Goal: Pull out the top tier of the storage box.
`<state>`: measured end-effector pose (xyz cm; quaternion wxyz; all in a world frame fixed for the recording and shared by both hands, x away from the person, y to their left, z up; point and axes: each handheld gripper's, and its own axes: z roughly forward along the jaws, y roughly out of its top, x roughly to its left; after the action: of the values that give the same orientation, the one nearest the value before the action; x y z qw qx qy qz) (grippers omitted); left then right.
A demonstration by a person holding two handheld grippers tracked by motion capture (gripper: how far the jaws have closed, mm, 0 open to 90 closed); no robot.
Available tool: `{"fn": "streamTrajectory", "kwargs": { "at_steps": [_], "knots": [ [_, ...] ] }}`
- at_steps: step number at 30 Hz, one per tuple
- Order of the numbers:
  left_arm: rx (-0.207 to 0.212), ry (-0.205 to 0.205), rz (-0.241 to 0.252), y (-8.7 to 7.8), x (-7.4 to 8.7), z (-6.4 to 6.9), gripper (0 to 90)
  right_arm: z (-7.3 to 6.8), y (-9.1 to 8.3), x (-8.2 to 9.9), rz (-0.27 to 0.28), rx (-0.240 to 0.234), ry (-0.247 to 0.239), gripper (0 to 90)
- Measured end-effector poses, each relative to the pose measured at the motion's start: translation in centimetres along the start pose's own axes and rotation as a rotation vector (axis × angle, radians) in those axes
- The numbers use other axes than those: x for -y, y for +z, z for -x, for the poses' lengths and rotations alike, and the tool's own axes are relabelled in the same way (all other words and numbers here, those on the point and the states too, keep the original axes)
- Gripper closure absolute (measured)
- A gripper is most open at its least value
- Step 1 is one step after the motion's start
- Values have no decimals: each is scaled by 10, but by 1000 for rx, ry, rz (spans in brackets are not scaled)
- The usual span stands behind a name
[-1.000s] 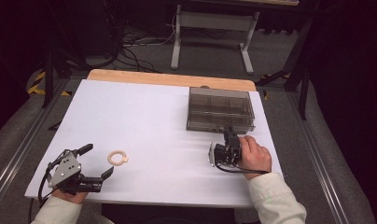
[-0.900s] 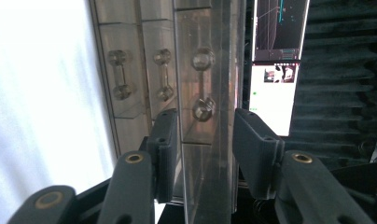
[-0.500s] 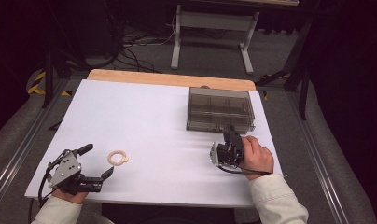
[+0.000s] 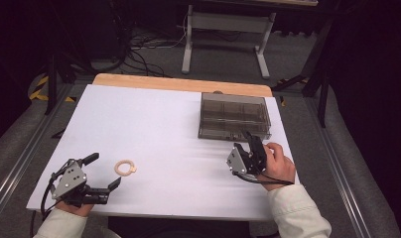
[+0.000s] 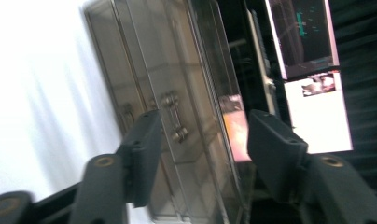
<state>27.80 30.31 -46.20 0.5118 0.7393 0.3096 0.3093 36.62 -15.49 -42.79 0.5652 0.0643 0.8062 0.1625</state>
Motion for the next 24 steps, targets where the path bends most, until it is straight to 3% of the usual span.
{"fn": "streamTrajectory", "kwargs": {
  "at_steps": [1,2,3,4,6,7,8,12,13,19,23,24],
  "knots": [
    [3,0,0,0,0,0,6,0,0,0,0,0,0,423],
    [2,0,0,0,0,0,6,5,-4,1,28,-30,46,400],
    [2,0,0,0,0,0,5,5,-4,1,28,-30,46,400],
    [3,-2,-2,0,0,0,6,9,-7,1,49,-57,100,385],
    [-1,-2,-3,0,0,0,6,11,-8,1,55,-75,108,376],
    [-1,-1,-1,0,0,0,6,16,-10,2,81,-102,154,356],
    [-1,-1,-1,0,0,0,6,16,-10,2,81,-102,154,356],
    [6,8,-2,0,0,-1,6,26,-10,4,108,-181,229,322],
    [0,-1,0,0,0,0,6,31,-9,5,117,-218,271,309],
    [5,5,-1,0,0,-1,5,42,-6,9,133,-292,352,306],
    [7,7,-1,0,0,-1,6,57,-2,13,160,-382,430,294],
    [7,7,-1,0,0,-1,6,57,-2,13,160,-382,430,294]
  ]
}}
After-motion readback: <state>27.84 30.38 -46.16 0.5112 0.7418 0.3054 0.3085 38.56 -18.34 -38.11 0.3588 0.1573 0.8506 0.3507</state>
